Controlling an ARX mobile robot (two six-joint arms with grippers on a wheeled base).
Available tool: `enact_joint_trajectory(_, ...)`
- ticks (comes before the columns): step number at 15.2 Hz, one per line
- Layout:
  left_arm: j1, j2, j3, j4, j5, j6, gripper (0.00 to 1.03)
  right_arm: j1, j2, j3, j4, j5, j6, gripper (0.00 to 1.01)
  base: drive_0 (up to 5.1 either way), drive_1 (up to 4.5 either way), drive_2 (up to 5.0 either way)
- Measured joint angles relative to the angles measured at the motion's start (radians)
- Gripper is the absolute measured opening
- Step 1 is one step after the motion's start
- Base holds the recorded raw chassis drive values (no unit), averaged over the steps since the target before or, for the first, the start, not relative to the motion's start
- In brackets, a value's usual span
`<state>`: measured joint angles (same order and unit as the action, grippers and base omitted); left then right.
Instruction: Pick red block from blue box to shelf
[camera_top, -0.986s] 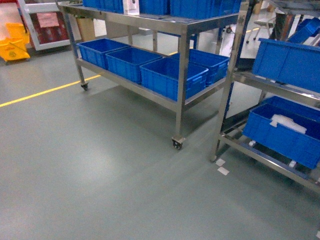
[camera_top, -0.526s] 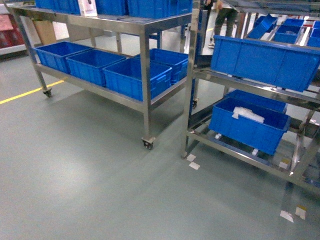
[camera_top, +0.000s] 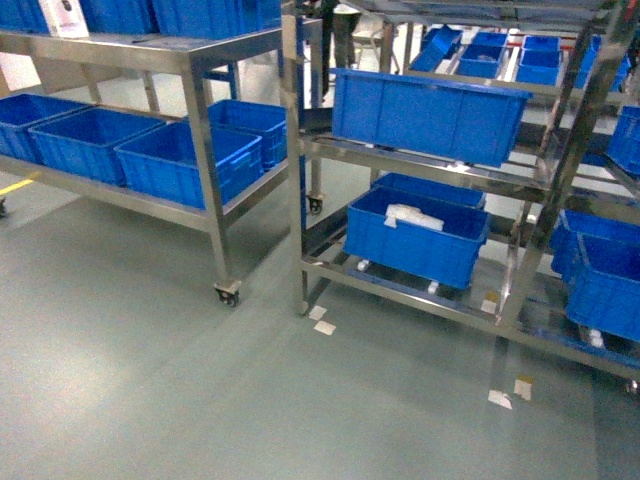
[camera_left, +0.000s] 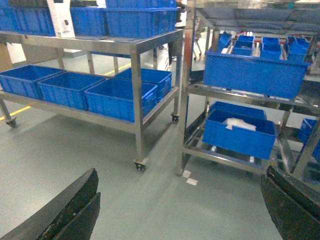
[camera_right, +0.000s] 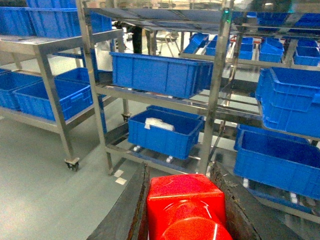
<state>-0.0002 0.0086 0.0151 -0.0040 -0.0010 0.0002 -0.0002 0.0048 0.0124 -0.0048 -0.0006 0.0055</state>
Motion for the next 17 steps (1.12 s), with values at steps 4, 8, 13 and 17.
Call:
enact_joint_trajectory(4,0.000,0.000,0.000,0.000,0.000,0.000,0.98,0.000,0.000,0.000,0.000,0.000,0.000,0.28,-1.5,-1.46,-1.5)
enact_joint_trajectory(8,0.000,0.000,0.000,0.000,0.000,0.000,0.98,0.000,0.000,0.000,0.000,0.000,0.000,0.28,-1.5,-1.47,-1.5)
enact_joint_trajectory(13,0.000,0.000,0.000,0.000,0.000,0.000,0.98,0.000,0.000,0.000,0.000,0.000,0.000,0.28,-1.5,-1.45,-1.5)
enact_joint_trajectory(17,0.000,0.000,0.000,0.000,0.000,0.000,0.98,0.000,0.000,0.000,0.000,0.000,0.000,0.28,-1.5,-1.49,-1.5)
